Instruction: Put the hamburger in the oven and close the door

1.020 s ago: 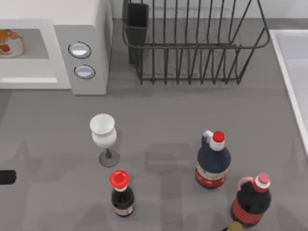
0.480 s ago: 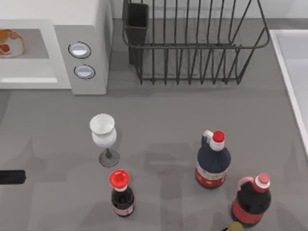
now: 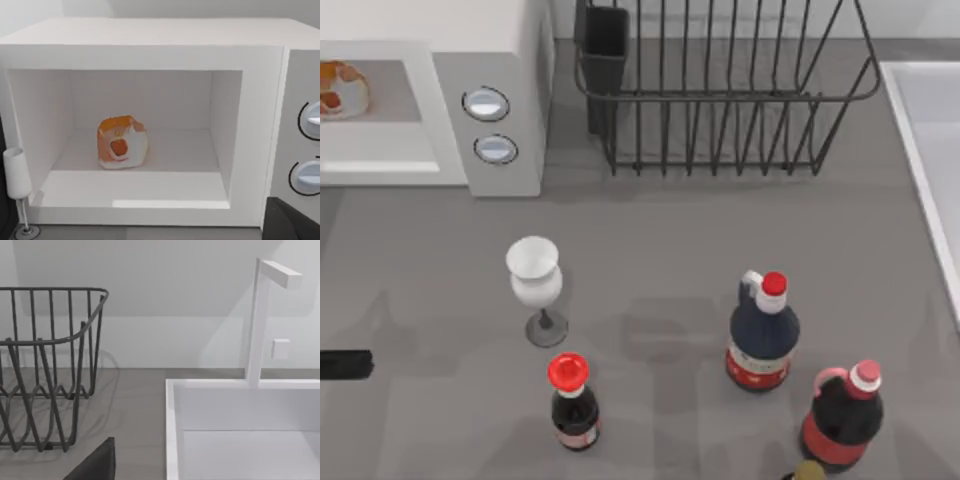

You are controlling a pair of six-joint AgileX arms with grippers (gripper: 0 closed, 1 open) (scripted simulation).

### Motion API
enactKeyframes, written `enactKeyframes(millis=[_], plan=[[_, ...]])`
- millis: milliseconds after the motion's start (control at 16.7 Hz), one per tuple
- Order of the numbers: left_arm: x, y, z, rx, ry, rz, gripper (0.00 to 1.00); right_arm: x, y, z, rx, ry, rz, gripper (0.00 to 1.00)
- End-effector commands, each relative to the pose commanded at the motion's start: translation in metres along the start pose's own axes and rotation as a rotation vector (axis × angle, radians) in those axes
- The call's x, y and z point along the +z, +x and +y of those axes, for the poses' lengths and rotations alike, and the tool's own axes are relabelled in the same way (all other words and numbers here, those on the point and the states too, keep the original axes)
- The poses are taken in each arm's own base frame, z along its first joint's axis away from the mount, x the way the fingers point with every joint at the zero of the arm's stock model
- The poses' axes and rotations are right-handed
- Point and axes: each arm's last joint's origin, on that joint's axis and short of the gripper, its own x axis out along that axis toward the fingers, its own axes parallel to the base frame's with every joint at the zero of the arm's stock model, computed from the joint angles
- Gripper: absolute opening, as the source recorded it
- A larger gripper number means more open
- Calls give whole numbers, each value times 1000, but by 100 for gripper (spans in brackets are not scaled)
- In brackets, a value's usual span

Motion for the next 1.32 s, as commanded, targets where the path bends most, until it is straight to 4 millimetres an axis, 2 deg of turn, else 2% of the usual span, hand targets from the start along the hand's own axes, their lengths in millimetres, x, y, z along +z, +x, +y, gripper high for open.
enactKeyframes(millis=[300,600,1140,1320], plan=[[2,6,8,2,0,4,0,0,0,0,0,0,0,100],[1,6,8,1,1,5,0,0,0,0,0,0,0,100],[26,-10,10,1,1,9,0,0,0,0,0,0,0,100],[27,-11,10,1,1,5,0,0,0,0,0,0,0,100]])
